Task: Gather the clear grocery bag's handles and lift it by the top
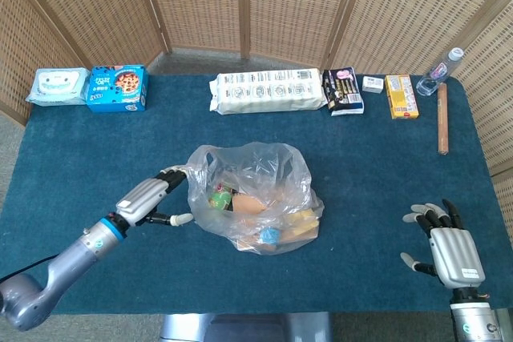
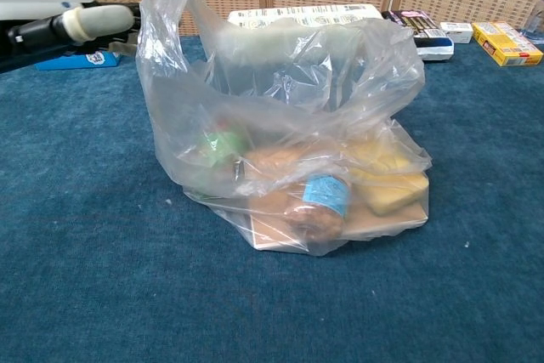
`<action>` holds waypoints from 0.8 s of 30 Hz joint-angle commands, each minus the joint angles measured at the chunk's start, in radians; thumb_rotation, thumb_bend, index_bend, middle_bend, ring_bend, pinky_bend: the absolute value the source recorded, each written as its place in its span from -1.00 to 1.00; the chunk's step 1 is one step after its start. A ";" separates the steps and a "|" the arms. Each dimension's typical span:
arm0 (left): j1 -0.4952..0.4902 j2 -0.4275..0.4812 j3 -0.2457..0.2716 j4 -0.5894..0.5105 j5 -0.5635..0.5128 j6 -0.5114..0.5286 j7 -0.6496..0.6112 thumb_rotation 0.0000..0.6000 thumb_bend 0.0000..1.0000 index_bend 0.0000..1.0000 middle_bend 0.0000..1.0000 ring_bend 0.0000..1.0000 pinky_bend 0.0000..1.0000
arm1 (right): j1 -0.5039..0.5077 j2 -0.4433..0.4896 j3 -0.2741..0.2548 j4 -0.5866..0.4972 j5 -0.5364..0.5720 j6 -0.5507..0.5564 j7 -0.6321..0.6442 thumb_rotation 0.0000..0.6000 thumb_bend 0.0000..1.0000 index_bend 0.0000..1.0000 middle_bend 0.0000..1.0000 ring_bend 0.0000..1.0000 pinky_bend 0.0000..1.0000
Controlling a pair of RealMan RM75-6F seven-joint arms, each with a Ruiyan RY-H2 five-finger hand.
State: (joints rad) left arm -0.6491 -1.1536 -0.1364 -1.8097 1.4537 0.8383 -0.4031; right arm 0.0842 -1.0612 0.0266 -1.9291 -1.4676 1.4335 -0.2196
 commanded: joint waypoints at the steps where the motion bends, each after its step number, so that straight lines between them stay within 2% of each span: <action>1: -0.026 -0.019 -0.015 0.008 -0.011 -0.019 -0.017 -1.00 -0.91 -1.00 -0.91 -1.00 -0.94 | -0.002 0.002 0.000 0.000 -0.001 0.004 0.001 1.00 -0.61 -0.35 -0.53 -0.65 -0.98; 10: -0.078 -0.072 -0.045 0.032 -0.034 -0.047 -0.097 -1.00 -0.91 -1.00 -0.91 -1.00 -0.94 | -0.009 0.008 -0.002 -0.003 -0.010 0.013 0.007 1.00 -0.61 -0.35 -0.53 -0.66 -0.98; 20: -0.108 -0.183 -0.085 0.119 -0.044 -0.021 -0.301 -1.00 -0.91 -1.00 -0.91 -1.00 -0.94 | -0.018 0.017 -0.005 -0.010 -0.019 0.023 0.008 1.00 -0.61 -0.35 -0.53 -0.65 -0.98; 24: -0.119 -0.217 -0.105 0.133 -0.056 -0.023 -0.419 -1.00 -0.91 -1.00 -0.91 -1.00 -0.92 | -0.018 0.017 -0.005 -0.014 -0.023 0.023 0.007 1.00 -0.61 -0.35 -0.53 -0.65 -0.98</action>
State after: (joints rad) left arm -0.7580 -1.3455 -0.2266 -1.6923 1.4045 0.8148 -0.7608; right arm 0.0658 -1.0440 0.0215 -1.9426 -1.4907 1.4563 -0.2124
